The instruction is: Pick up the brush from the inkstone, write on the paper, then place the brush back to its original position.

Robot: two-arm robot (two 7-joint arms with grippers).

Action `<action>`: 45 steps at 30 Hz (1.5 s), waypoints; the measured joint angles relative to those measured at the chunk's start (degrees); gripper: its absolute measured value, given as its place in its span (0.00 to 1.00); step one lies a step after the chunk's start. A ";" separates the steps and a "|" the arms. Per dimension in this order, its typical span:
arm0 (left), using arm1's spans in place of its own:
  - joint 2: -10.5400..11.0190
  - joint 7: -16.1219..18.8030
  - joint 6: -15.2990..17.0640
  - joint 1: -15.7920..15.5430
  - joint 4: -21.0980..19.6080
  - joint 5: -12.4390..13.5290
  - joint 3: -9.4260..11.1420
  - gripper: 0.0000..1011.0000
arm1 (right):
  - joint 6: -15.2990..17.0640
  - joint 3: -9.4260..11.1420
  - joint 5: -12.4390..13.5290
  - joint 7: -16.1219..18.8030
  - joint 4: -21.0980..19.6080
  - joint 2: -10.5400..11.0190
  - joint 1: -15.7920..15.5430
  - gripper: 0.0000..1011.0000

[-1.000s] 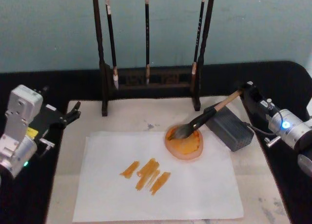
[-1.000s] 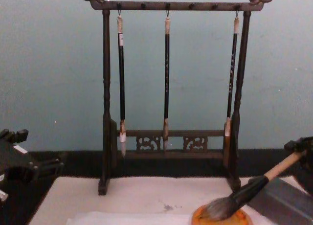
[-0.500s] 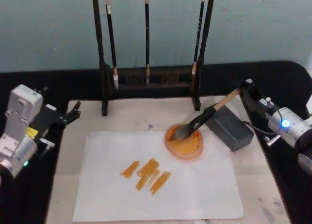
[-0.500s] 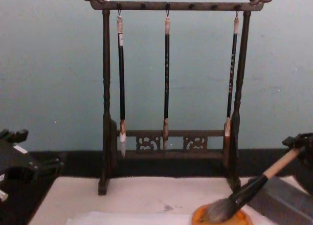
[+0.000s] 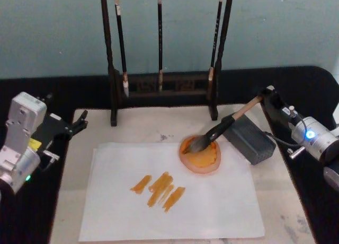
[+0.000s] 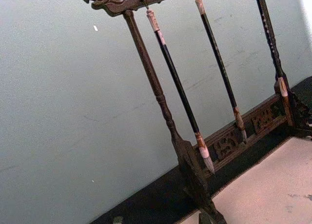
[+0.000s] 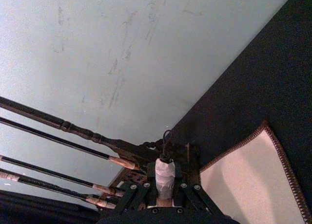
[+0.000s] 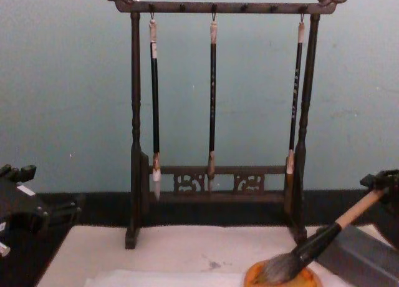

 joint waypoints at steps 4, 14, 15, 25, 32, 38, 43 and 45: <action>0.00 0.00 0.00 0.00 0.00 0.00 0.00 1.00 | 0.02 0.03 0.01 -0.01 0.02 -0.02 -0.01 0.22; 0.00 0.00 0.00 0.00 0.00 0.00 0.00 1.00 | 0.09 0.09 0.04 -0.05 0.07 -0.07 -0.07 0.51; 0.00 0.00 0.00 0.00 0.00 0.00 0.00 1.00 | 0.09 0.10 0.04 -0.05 0.07 -0.07 -0.07 0.57; 0.00 0.00 0.00 0.00 0.00 0.00 0.00 1.00 | -1.79 0.44 0.00 -2.79 -5.25 1.52 -2.94 0.88; 0.00 0.00 0.00 0.00 0.00 0.00 0.00 1.00 | -4.77 1.08 0.33 -7.46 -13.29 3.77 -7.59 0.99; 0.00 0.00 0.00 0.00 0.00 0.00 0.00 1.00 | -9.24 0.59 -2.93 -13.24 -23.00 7.50 -12.83 0.99; 0.00 0.00 0.00 0.00 0.00 0.00 0.00 1.00 | -12.75 -0.66 -10.86 -15.92 -28.18 9.59 -14.63 0.99; 0.00 0.00 0.00 0.00 0.00 0.00 0.00 1.00 | -14.48 -1.48 -14.95 -16.77 -29.49 10.20 -14.84 0.99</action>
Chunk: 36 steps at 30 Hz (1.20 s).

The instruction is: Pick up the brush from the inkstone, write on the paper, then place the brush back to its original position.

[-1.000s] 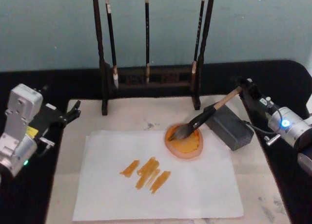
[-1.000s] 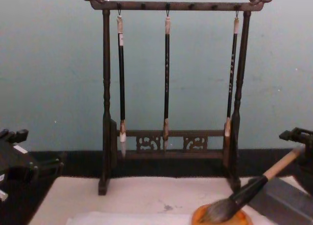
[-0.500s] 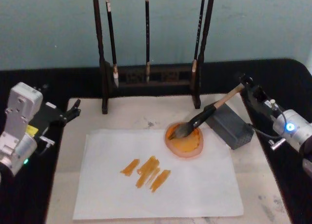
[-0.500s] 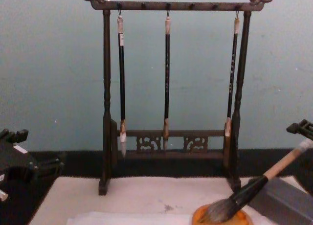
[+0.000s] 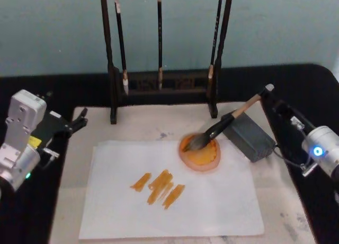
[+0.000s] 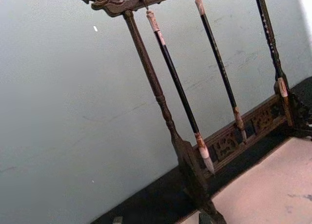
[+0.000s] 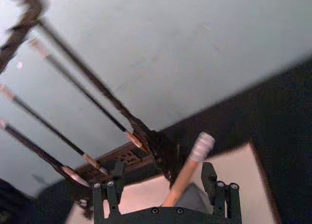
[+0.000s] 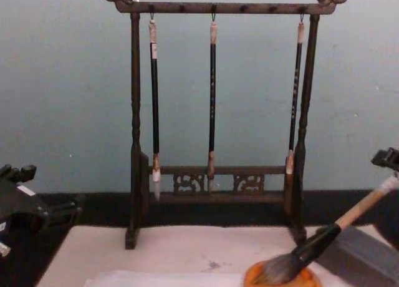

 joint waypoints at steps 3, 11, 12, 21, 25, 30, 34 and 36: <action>0.00 0.00 0.00 0.00 0.00 0.00 0.00 1.00 | -3.88 -2.38 -10.08 -2.38 -1.78 0.95 0.32 0.99; 0.00 0.00 0.00 0.00 0.00 0.00 0.00 1.00 | -9.11 -8.66 -33.24 -8.87 -2.15 1.41 3.56 0.99; 0.00 0.00 0.00 0.00 0.00 0.00 0.00 1.00 | -9.25 -9.80 -36.74 -9.80 -1.56 1.07 4.27 0.99; 0.00 0.00 0.00 0.00 0.00 0.00 0.00 1.00 | -9.29 -11.88 -43.59 -10.82 3.47 -2.06 6.60 0.99; 0.00 0.00 0.00 0.00 0.00 0.00 0.00 1.00 | -9.30 -11.55 -44.14 -11.17 4.63 -2.83 6.54 0.99; 0.00 0.00 0.00 0.00 0.00 0.00 0.00 1.00 | -9.13 -11.17 -44.66 -11.45 5.28 -3.34 6.02 0.99; 0.00 0.00 0.00 0.00 0.00 0.00 0.00 1.00 | -8.93 -10.62 -44.89 -11.47 5.48 -3.70 5.44 0.99; 0.00 0.00 0.00 0.00 0.00 0.00 0.00 1.00 | -8.87 -10.22 -44.91 -11.46 5.52 -3.90 5.13 0.99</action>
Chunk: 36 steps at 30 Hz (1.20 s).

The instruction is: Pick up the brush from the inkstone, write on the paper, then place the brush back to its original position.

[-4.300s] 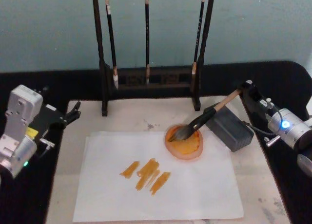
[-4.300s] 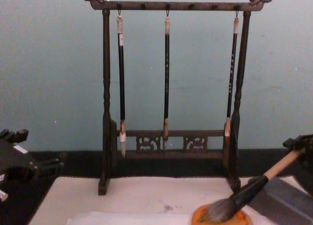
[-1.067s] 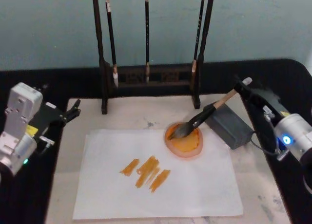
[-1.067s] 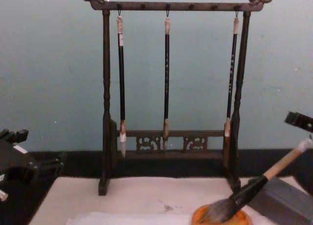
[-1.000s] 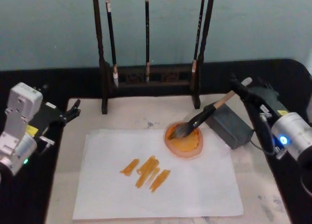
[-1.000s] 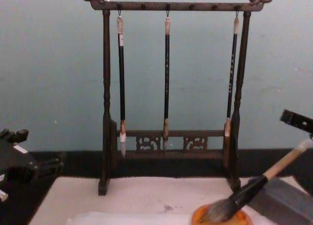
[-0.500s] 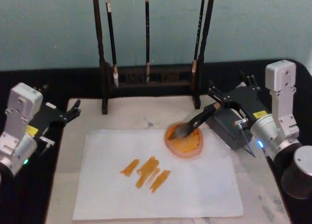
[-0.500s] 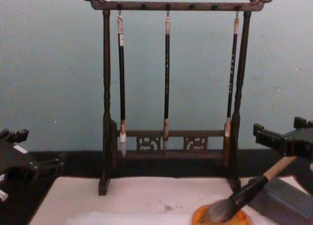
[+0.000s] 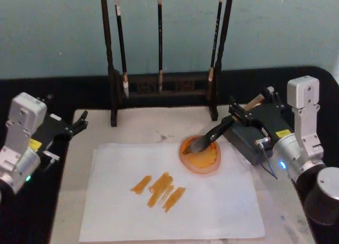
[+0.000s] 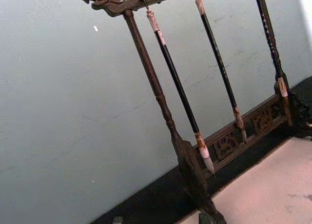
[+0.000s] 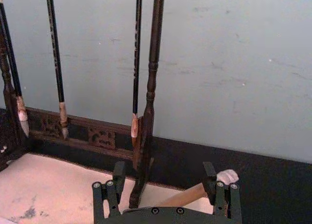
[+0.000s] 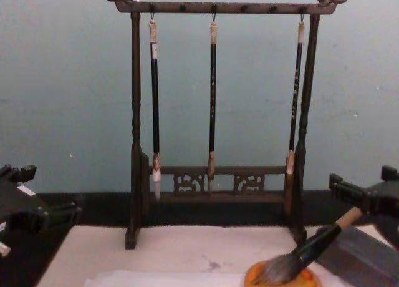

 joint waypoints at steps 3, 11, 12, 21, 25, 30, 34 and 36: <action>0.00 0.00 0.00 0.00 0.00 0.00 0.00 1.00 | -0.49 0.57 -0.28 -0.07 0.12 -0.31 -0.30 0.99; 0.00 0.00 0.00 0.00 0.00 0.00 0.00 1.00 | -0.47 0.50 -0.24 -0.07 0.08 -0.25 -0.31 0.99; 0.00 0.00 0.00 0.00 0.00 0.00 0.00 1.00 | -0.44 0.47 -0.23 -0.07 0.07 -0.24 -0.31 0.99; 0.00 0.00 0.00 0.00 0.00 0.00 0.00 1.00 | -0.32 0.38 -0.17 -0.06 0.02 -0.17 -0.27 0.99; 0.00 0.00 0.00 0.00 0.00 0.00 0.00 1.00 | -0.29 0.35 -0.17 -0.06 0.00 -0.15 -0.25 0.99; 0.00 0.00 0.00 0.00 0.00 0.00 0.00 1.00 | -0.26 0.32 -0.16 -0.04 -0.03 -0.13 -0.22 0.99; 0.00 0.00 0.00 0.00 0.00 0.00 0.00 1.00 | -0.24 0.29 -0.16 -0.04 -0.05 -0.11 -0.22 0.99; 0.00 0.00 0.00 0.00 0.00 0.00 0.00 1.00 | -0.23 0.29 -0.15 -0.03 -0.05 -0.11 -0.22 0.99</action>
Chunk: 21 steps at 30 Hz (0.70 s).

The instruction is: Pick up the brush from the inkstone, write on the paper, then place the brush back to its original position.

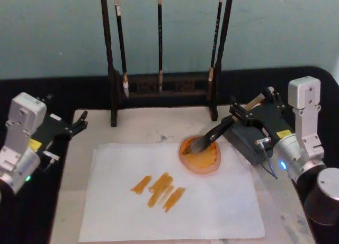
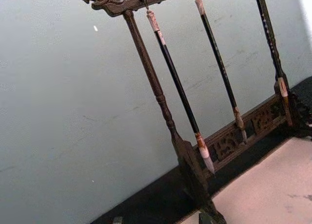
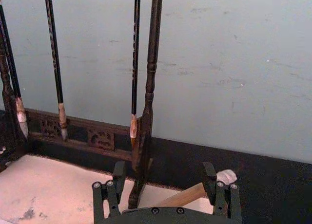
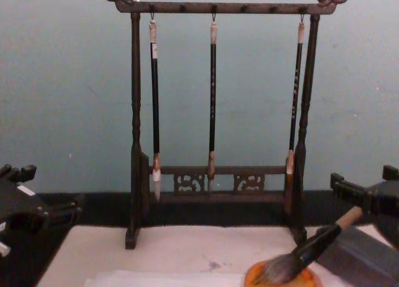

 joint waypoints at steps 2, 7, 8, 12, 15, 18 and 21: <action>0.00 0.00 0.00 0.00 0.00 0.00 0.00 1.00 | 0.01 0.00 0.00 0.01 0.00 0.00 0.00 0.99; 0.00 0.00 0.00 0.00 0.00 0.01 0.00 1.00 | 0.04 0.00 0.02 0.03 0.00 0.00 0.00 0.99; 0.00 0.00 0.00 0.00 0.00 0.00 0.00 1.00 | 0.04 0.00 0.03 0.03 0.00 0.00 0.00 0.99; 0.00 0.00 0.00 0.00 0.00 0.01 0.00 1.00 | 0.04 0.00 0.04 0.03 0.00 0.00 0.00 0.99; 0.00 0.00 0.00 0.00 0.00 0.00 0.00 1.00 | 0.05 0.00 0.06 0.03 0.00 0.00 0.00 0.99; 0.00 0.00 0.00 0.00 0.00 0.00 0.00 1.00 | 0.05 0.00 0.07 0.03 0.00 0.00 0.00 0.99; 0.00 0.00 0.00 0.00 0.00 0.00 0.00 1.00 | 0.05 0.00 0.07 0.03 0.00 0.00 0.00 0.99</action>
